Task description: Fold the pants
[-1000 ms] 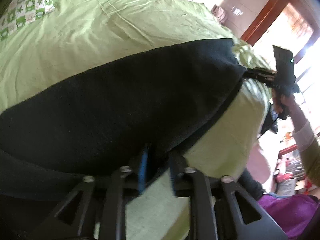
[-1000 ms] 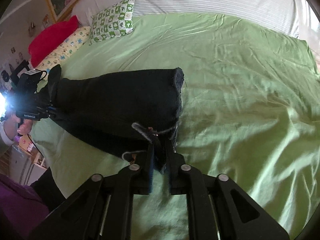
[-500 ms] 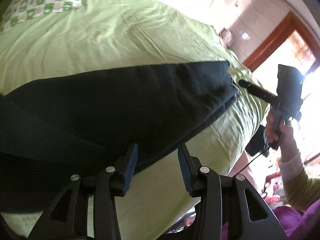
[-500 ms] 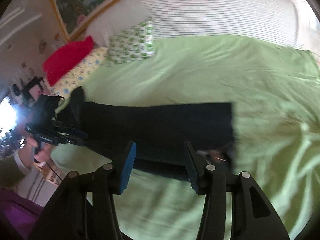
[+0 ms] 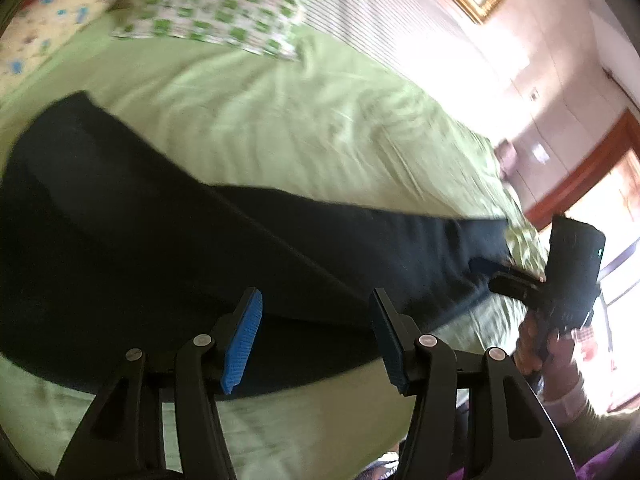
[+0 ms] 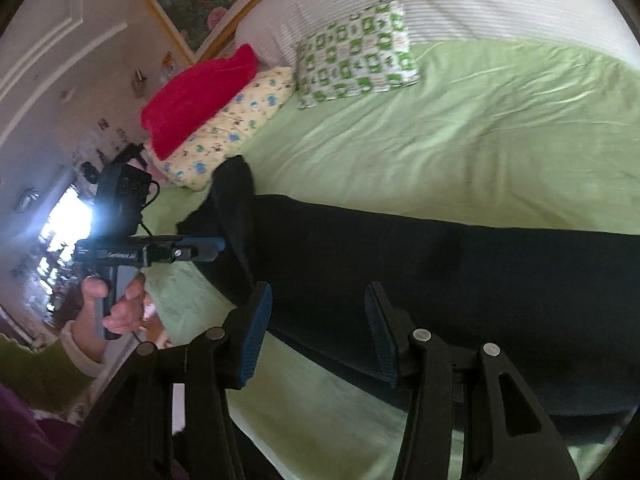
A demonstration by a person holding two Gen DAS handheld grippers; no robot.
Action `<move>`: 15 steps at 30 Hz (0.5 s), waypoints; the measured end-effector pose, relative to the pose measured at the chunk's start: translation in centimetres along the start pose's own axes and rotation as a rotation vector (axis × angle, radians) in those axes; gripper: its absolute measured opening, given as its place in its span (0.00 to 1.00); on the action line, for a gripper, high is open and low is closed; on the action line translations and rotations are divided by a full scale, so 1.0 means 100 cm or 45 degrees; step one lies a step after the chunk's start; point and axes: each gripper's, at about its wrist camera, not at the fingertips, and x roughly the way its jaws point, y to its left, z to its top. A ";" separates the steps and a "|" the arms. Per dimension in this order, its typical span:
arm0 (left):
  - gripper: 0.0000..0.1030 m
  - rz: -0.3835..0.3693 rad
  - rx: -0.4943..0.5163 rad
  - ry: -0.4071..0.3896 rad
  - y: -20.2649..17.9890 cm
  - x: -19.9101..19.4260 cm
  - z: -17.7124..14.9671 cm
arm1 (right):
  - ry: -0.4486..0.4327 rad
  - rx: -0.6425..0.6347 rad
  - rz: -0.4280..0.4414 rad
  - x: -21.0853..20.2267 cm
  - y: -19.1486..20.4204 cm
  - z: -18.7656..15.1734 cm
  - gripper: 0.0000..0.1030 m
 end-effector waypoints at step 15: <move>0.63 0.141 -0.104 -0.117 0.083 -0.053 0.040 | 0.066 0.090 0.169 0.055 0.020 0.028 0.54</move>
